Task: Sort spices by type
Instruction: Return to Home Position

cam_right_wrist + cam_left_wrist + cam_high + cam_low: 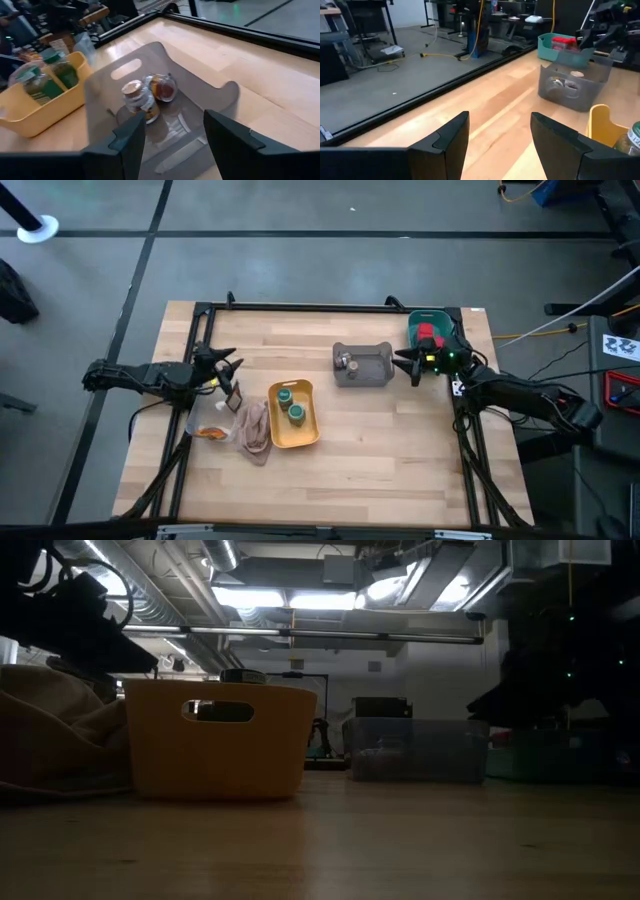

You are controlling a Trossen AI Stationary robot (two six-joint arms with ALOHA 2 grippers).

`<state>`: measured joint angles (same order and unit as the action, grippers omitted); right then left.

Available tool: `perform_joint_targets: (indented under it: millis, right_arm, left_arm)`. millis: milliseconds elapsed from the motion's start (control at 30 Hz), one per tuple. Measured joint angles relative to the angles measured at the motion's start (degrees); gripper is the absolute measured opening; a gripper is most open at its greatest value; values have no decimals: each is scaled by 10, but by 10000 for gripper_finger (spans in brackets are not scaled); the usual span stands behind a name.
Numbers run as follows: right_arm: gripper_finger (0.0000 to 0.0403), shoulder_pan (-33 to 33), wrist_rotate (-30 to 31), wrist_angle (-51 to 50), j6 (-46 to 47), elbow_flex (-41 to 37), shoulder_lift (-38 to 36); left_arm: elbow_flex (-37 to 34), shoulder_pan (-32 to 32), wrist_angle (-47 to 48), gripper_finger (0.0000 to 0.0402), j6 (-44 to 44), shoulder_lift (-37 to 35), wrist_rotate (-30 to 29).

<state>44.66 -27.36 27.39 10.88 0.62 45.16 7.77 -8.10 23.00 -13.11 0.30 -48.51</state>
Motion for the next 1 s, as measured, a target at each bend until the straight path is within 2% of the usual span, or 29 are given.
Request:
perform_joint_targets:
  millis: [167, 367, 467, 1000]
  right_arm:
    - [199, 0, -15, -20, -6, 0, -47]
    - [199, 0, 42, -4, -9, -1, -102]
    - [199, 0, 59, -2, -9, -1, -128]
    - [199, 0, 62, -5, -54, -2, -282]
  left_arm:
    - [0, 0, 1, 196, 20, 0, 2]
    - [0, 0, 1, 196, 55, 0, 3]
    - [0, -1, 2, 196, 48, 0, 3]
    - [0, -1, 3, 196, 12, 0, 12]
